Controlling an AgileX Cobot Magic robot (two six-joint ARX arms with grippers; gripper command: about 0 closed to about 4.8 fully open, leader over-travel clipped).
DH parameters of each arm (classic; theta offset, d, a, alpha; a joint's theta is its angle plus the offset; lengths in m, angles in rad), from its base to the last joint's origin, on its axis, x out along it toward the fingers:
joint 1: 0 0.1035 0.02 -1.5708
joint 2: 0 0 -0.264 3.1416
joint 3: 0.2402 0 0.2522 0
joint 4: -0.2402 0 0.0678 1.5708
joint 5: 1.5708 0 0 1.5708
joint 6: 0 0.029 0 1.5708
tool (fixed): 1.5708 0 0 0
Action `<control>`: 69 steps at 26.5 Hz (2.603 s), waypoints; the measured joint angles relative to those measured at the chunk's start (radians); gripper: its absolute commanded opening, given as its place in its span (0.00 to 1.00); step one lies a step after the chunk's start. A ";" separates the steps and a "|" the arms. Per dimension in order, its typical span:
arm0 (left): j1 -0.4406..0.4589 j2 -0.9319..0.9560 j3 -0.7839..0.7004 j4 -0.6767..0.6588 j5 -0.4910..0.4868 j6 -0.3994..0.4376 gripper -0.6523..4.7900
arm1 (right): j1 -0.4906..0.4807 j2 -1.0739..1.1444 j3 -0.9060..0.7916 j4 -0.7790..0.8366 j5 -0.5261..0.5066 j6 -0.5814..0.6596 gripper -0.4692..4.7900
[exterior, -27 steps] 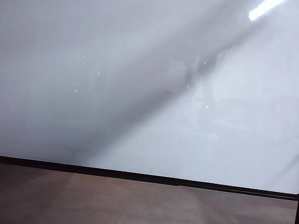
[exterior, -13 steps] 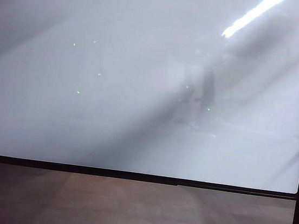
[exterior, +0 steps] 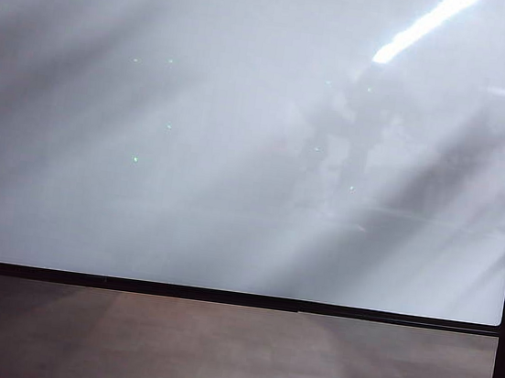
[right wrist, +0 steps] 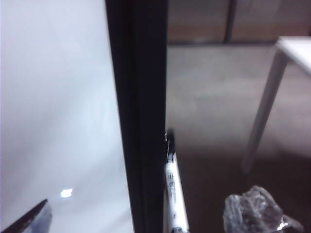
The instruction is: Reach to the right to find the marker pen, pick it up, and write the number 4 on the whiteboard.
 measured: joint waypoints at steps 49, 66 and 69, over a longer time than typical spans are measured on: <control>-0.024 0.239 0.000 0.129 0.071 -0.003 0.11 | -0.035 0.531 0.126 0.574 -0.048 -0.056 0.49; -0.024 0.239 0.000 0.104 0.072 -0.005 0.11 | -0.032 0.555 0.150 0.574 -0.045 -0.026 0.49; -0.031 0.239 0.000 0.102 0.072 -0.005 0.11 | -0.032 0.555 0.150 0.573 -0.045 -0.025 0.39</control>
